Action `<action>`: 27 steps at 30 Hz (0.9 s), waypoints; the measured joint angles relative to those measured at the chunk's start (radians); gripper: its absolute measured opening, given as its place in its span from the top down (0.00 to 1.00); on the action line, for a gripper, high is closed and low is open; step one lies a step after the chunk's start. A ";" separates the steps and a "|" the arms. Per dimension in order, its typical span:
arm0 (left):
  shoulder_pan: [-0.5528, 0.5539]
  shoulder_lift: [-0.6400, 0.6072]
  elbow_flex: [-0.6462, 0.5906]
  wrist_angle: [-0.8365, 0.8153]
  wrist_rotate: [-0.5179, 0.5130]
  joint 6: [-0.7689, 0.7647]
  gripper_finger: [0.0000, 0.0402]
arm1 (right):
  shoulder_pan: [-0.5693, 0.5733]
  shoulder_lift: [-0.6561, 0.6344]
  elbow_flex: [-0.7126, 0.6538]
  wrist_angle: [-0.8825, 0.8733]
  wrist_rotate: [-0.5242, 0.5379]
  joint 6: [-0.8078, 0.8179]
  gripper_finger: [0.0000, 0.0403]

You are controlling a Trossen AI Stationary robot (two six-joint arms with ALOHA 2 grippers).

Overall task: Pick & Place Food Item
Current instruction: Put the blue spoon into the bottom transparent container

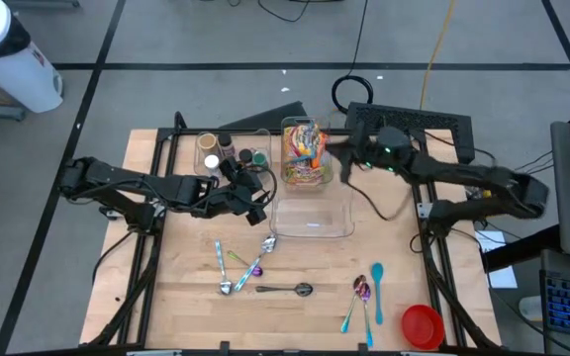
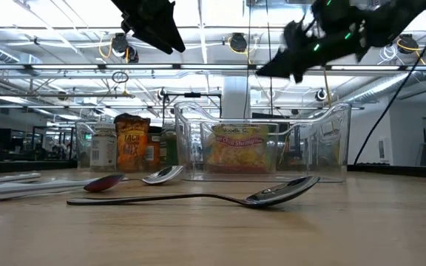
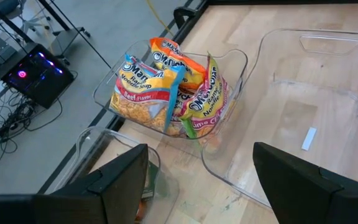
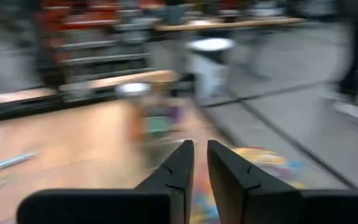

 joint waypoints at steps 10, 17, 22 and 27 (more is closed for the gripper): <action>-0.026 0.000 0.000 0.002 0.006 0.005 0.26 | 0.255 -0.391 0.000 -0.462 -0.351 0.054 0.84; -0.035 0.000 0.000 0.009 0.008 -0.024 0.26 | 0.557 -0.429 0.000 -0.509 -0.440 0.115 0.74; -0.035 0.000 0.000 0.010 0.009 -0.070 0.26 | 0.716 -0.419 0.000 -0.765 -0.305 0.297 0.59; -0.046 0.000 0.000 0.021 0.012 -0.085 0.26 | 0.806 -0.420 -0.036 -1.037 -0.115 0.545 0.52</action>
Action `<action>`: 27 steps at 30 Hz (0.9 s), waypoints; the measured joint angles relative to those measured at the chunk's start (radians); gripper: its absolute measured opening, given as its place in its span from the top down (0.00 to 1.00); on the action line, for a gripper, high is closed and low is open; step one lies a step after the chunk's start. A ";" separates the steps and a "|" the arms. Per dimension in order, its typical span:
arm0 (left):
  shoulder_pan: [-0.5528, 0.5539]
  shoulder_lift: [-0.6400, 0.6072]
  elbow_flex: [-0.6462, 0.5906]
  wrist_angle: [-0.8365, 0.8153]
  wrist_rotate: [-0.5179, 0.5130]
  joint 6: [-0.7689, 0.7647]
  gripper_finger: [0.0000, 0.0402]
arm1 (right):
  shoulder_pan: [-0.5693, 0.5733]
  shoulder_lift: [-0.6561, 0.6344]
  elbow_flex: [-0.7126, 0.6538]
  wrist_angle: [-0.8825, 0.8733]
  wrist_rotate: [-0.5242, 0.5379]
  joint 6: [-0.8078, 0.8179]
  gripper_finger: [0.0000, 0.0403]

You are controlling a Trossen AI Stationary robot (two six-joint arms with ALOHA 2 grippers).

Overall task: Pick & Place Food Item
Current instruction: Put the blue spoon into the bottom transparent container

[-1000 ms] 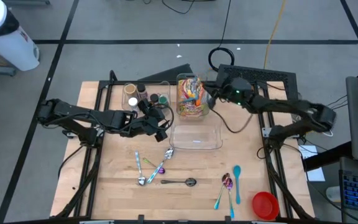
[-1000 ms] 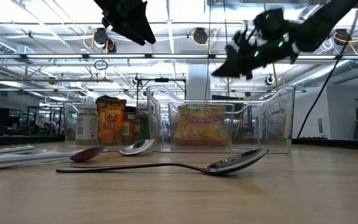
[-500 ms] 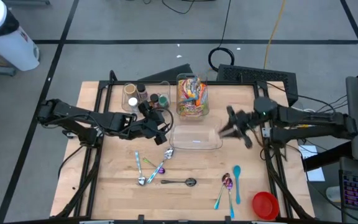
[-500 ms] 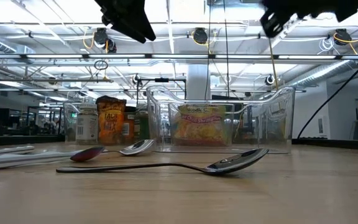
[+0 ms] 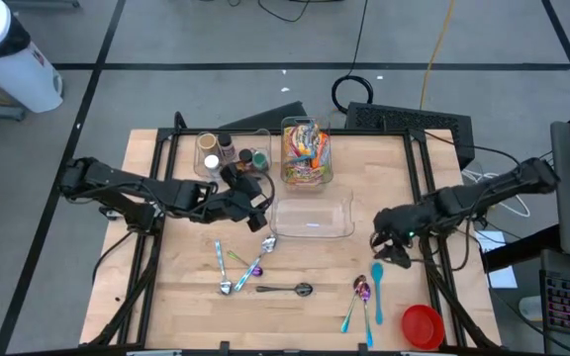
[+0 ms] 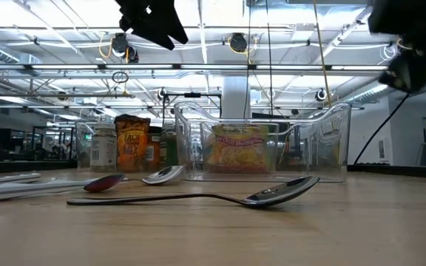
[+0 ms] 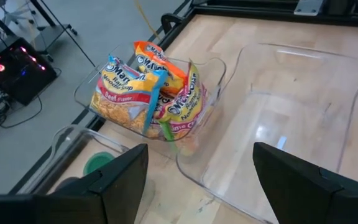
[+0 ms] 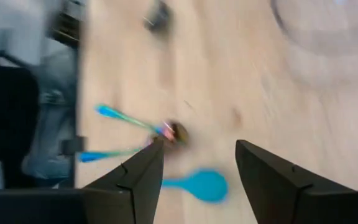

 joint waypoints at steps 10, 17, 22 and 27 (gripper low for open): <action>-0.015 0.057 -0.001 0.065 -0.005 0.007 0.26 | 0.088 -0.002 -0.200 0.060 0.034 0.249 0.55; -0.014 0.084 0.000 0.095 0.003 0.007 0.26 | 0.129 0.002 -0.350 0.279 0.009 0.304 0.56; -0.013 0.084 0.000 0.113 0.003 0.007 0.26 | 0.158 0.009 -0.397 0.377 0.010 0.324 0.57; -0.013 0.084 0.000 0.120 0.003 0.007 0.26 | 0.182 0.038 -0.420 0.403 0.012 0.357 0.58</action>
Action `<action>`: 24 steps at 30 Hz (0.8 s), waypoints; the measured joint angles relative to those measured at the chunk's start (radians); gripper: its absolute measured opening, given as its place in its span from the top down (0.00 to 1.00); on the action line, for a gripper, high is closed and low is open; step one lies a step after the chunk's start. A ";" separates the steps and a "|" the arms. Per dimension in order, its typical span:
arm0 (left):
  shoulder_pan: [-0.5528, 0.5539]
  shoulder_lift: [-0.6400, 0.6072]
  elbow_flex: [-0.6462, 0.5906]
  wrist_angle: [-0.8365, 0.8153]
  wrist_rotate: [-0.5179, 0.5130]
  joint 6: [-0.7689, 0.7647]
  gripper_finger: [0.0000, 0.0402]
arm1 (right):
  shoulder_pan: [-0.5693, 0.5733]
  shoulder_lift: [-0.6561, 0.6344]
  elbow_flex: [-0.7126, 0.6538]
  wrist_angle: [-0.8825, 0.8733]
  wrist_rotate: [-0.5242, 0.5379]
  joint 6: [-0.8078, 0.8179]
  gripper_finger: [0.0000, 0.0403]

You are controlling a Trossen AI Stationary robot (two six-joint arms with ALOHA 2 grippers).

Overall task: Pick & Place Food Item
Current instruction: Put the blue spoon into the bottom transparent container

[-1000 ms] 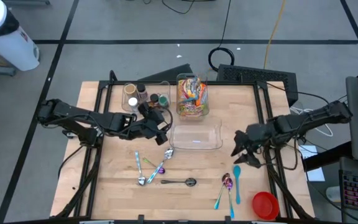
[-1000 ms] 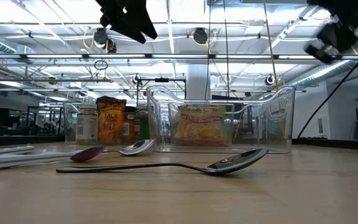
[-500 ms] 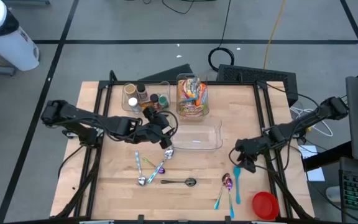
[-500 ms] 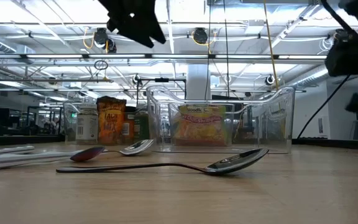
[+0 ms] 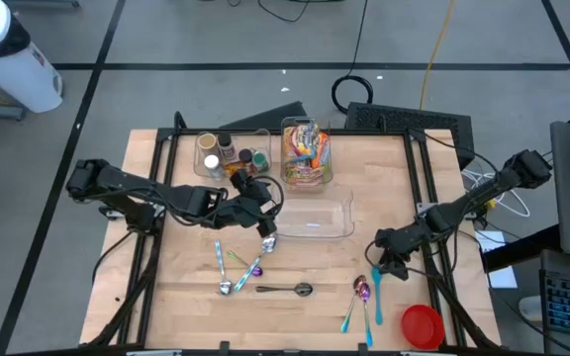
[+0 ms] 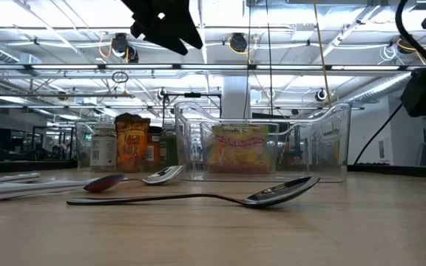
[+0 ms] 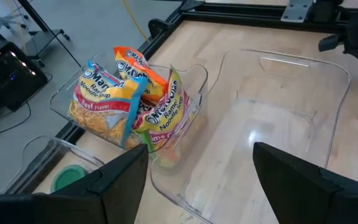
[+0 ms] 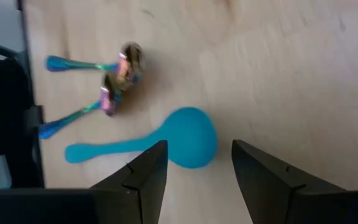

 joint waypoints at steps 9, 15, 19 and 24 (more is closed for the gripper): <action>0.000 0.000 0.000 0.032 0.000 0.017 0.26 | 0.001 0.063 -0.004 0.017 0.006 0.016 0.59; 0.000 0.000 0.000 0.032 0.000 0.021 0.26 | 0.001 0.065 -0.006 0.033 0.026 0.014 0.71; 0.000 0.000 0.000 0.032 0.000 0.027 0.26 | 0.001 0.066 -0.007 0.030 0.032 0.009 0.85; 0.000 0.000 0.000 0.033 0.000 0.028 0.26 | -0.002 0.065 -0.007 0.037 0.025 -0.010 0.98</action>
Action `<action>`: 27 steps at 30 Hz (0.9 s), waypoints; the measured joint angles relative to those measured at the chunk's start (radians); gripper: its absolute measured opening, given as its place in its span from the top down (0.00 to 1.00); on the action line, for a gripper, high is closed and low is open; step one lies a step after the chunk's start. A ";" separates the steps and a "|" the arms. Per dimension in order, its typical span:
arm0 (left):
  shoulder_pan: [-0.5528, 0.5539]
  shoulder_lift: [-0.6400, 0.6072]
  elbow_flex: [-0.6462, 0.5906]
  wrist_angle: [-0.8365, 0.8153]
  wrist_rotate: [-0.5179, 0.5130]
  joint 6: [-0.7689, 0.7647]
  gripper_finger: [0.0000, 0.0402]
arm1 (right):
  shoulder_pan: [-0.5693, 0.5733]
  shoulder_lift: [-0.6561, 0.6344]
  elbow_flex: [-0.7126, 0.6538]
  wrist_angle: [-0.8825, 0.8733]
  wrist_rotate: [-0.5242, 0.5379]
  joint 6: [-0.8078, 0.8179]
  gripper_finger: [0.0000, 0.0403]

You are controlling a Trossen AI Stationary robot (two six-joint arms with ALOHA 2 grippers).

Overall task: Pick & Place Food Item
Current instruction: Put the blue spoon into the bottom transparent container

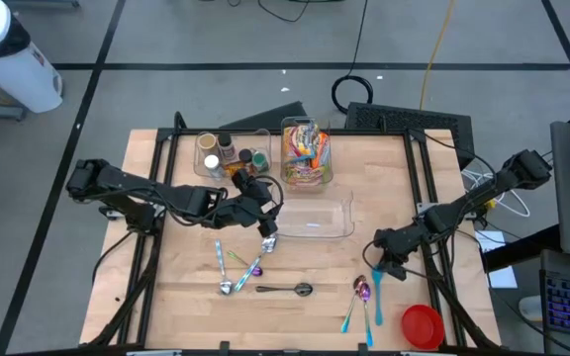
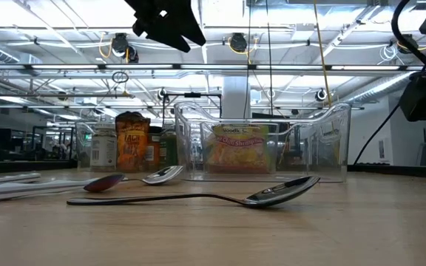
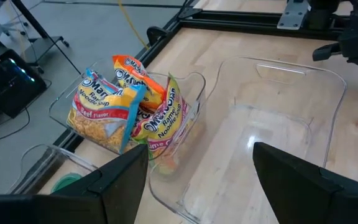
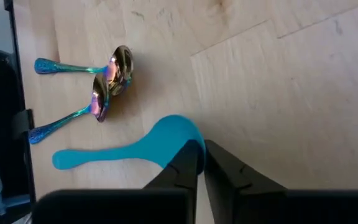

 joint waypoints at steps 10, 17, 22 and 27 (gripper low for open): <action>0.000 0.000 0.000 0.002 0.000 0.012 0.26 | -0.002 -0.163 0.000 -0.006 0.006 -0.023 0.99; 0.000 0.000 0.000 0.002 0.000 0.019 0.26 | -0.002 -0.339 0.017 0.006 0.061 -0.115 1.00; 0.000 0.000 0.000 0.004 0.000 0.032 0.26 | -0.002 -0.425 0.068 0.081 0.167 -0.290 1.00; 0.000 0.000 0.000 0.009 0.000 0.043 0.26 | -0.036 -0.419 0.077 0.401 0.373 -0.531 1.00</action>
